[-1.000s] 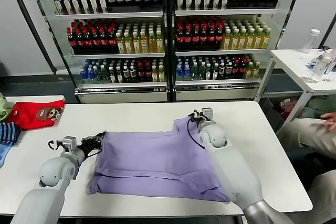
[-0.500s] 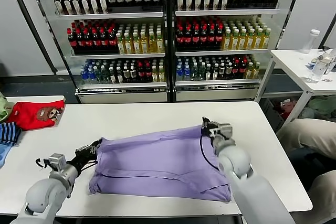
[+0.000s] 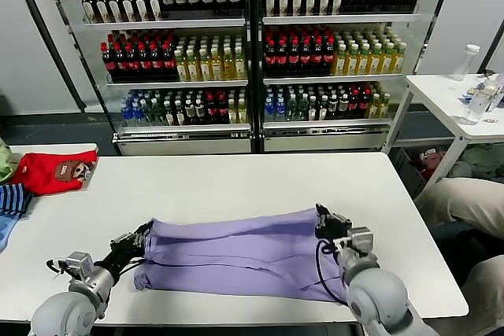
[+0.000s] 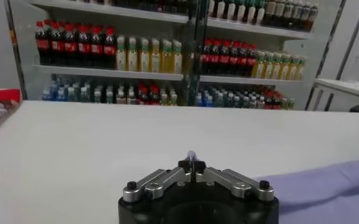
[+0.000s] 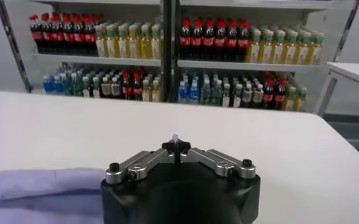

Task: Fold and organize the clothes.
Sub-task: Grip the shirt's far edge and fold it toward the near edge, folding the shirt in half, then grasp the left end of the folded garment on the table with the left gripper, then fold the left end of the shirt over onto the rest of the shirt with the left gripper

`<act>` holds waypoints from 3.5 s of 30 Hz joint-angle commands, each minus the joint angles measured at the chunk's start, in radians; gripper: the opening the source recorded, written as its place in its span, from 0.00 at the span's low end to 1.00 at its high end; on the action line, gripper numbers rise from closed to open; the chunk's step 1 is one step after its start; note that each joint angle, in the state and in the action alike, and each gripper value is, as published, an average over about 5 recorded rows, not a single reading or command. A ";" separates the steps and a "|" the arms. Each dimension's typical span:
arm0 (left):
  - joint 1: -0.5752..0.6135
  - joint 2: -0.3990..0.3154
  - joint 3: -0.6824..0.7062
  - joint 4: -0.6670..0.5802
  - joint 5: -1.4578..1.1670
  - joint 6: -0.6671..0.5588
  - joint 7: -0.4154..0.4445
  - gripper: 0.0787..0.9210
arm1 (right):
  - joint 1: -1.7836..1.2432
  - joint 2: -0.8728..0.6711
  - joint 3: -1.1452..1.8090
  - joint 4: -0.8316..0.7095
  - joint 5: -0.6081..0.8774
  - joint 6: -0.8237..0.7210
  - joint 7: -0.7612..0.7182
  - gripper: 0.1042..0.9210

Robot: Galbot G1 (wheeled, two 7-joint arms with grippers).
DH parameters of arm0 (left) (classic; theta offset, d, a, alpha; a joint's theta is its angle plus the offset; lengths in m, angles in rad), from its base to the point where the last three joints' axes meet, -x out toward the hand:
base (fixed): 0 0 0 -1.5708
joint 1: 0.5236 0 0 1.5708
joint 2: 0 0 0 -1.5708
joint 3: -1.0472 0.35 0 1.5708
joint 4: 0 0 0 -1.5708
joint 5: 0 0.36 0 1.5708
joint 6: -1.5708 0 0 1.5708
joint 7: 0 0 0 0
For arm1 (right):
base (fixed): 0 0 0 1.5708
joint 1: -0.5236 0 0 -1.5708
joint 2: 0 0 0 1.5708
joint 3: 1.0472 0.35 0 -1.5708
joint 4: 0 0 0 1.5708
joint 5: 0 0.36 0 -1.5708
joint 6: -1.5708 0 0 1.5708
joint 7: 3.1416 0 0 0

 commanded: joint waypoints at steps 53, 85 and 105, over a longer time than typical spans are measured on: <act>0.073 -0.103 0.099 -0.083 0.081 0.180 -0.298 0.82 | -0.293 0.036 0.063 0.198 -0.189 0.000 -0.020 0.88; 0.131 0.023 -0.408 -0.094 0.645 0.028 -0.168 0.05 | -0.277 0.042 0.075 0.211 -0.204 0.006 -0.030 0.88; 0.043 -0.181 0.256 -0.403 0.119 0.234 -0.181 0.05 | -0.319 0.047 0.113 0.251 -0.258 0.025 -0.026 0.88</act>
